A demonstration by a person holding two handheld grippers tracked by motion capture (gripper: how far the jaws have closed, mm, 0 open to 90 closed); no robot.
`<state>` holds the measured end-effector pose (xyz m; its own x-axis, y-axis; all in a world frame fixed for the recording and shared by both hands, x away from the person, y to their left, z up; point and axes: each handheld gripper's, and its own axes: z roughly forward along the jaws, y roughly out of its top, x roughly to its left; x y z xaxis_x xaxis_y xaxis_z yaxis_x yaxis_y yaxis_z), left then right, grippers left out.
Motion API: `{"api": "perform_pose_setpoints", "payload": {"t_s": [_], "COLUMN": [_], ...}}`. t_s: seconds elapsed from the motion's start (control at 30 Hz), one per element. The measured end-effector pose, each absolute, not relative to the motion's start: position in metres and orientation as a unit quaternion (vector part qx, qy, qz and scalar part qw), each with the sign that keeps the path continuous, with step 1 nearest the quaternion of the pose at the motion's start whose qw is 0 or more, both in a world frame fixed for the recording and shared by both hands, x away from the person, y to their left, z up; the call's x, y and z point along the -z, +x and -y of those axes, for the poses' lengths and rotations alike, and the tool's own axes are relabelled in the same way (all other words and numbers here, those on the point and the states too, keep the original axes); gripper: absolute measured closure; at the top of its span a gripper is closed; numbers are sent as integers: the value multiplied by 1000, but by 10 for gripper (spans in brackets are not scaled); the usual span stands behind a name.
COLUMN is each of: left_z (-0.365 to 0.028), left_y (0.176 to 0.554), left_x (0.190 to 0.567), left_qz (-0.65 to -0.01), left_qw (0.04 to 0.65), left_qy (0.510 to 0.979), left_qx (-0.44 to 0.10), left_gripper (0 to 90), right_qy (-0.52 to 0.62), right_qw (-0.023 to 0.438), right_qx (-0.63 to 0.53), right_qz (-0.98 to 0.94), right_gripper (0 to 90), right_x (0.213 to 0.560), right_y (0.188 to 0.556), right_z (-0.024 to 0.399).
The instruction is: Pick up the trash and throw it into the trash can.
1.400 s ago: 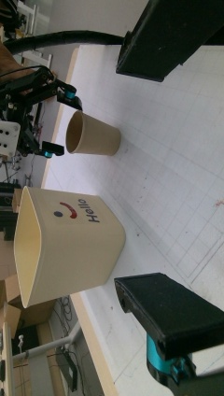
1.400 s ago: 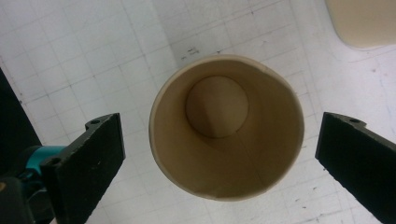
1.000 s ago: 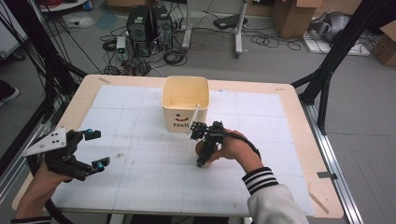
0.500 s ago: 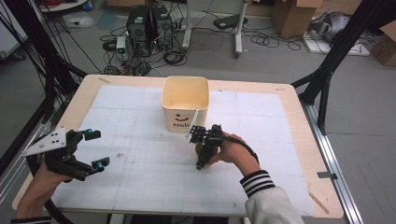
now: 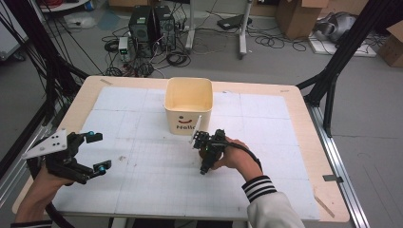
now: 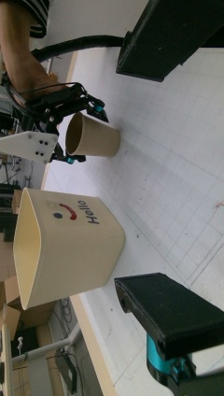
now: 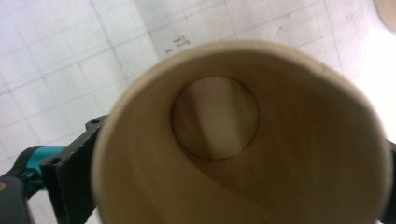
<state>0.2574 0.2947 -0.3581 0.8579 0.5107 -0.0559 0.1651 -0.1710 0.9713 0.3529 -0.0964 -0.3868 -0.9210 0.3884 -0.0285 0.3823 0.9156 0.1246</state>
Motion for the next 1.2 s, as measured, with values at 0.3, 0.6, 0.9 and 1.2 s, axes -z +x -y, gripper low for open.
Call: {"api": "perform_pose_setpoints", "payload": {"t_s": [0.3, 0.6, 0.9, 1.2], "left_z": [-295, -295, -295, -295], "left_y": [257, 258, 258, 258], "left_x": [358, 358, 359, 359], "left_qz": [-226, -226, -229, -230], "left_qw": [603, 603, 605, 604], "left_qy": [751, 751, 749, 749], "left_qx": [-144, -144, -143, -144], "left_gripper": [17, 17, 17, 17], "right_qy": [198, 199, 208, 224], "right_qw": [24, 19, 16, 20], "right_qx": [-60, -54, -58, -55], "right_qz": [-978, -978, -976, -973], "right_gripper": [4, 76, 230, 319], "right_x": [389, 390, 387, 384], "right_y": [353, 353, 355, 353], "right_z": [98, 97, 100, 100]}}
